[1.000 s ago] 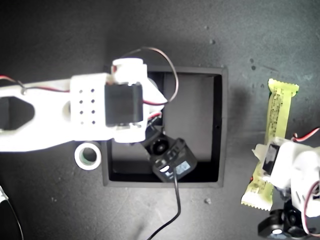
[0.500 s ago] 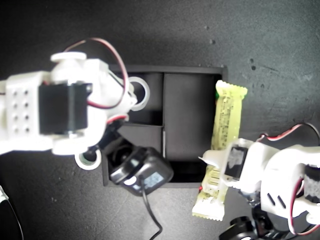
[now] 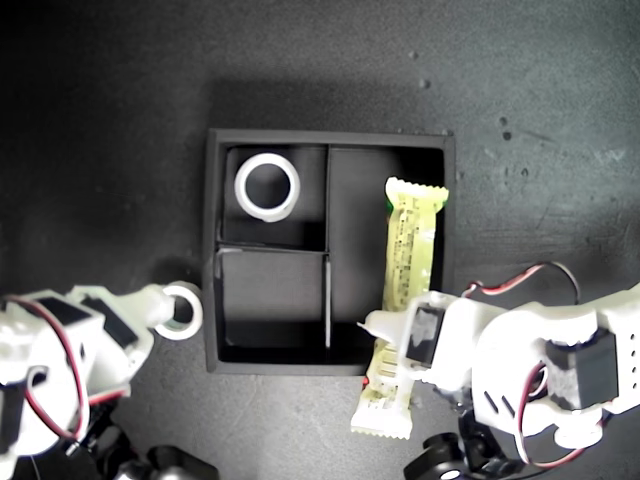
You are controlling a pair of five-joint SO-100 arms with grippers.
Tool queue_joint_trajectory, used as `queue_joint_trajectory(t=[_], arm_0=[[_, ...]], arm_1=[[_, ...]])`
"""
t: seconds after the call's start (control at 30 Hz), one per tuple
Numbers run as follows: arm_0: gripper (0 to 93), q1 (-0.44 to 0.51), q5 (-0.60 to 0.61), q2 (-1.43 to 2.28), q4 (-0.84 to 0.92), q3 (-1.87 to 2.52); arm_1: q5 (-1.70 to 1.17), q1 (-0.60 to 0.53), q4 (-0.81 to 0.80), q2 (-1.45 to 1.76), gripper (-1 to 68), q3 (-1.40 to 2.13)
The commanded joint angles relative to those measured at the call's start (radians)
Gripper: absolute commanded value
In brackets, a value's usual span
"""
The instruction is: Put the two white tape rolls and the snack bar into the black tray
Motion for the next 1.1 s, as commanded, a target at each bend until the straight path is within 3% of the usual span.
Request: queue_joint_trajectory(t=[0.0, 0.1, 0.2, 0.47, 0.83, 1.07], arm_0=[[14.3, 0.038, -0.058, 0.057, -0.178, 0.126], [14.5, 0.064, -0.087, 0.029, -0.264, 0.175], [15.0, 0.067, -0.106, 0.003, -0.313, 0.216], [15.5, 0.080, -0.156, -0.029, -0.422, 0.308], [15.6, 0.094, -0.193, -0.130, -0.488, 0.307], [14.3, 0.084, -0.216, -0.179, -0.488, 0.314]], arm_1=[[-0.196, -0.009, -0.020, 0.012, 16.3, -0.037], [-0.183, -0.021, 0.002, 0.012, 26.2, -0.017], [-0.181, -0.026, 0.077, 0.012, 30.8, -0.034], [-0.198, -0.043, 0.489, 0.014, 32.2, -0.299], [-0.199, -0.055, 0.488, 0.147, 24.7, -0.390], [-0.202, -0.038, 0.488, 0.173, 9.3, -0.669]])
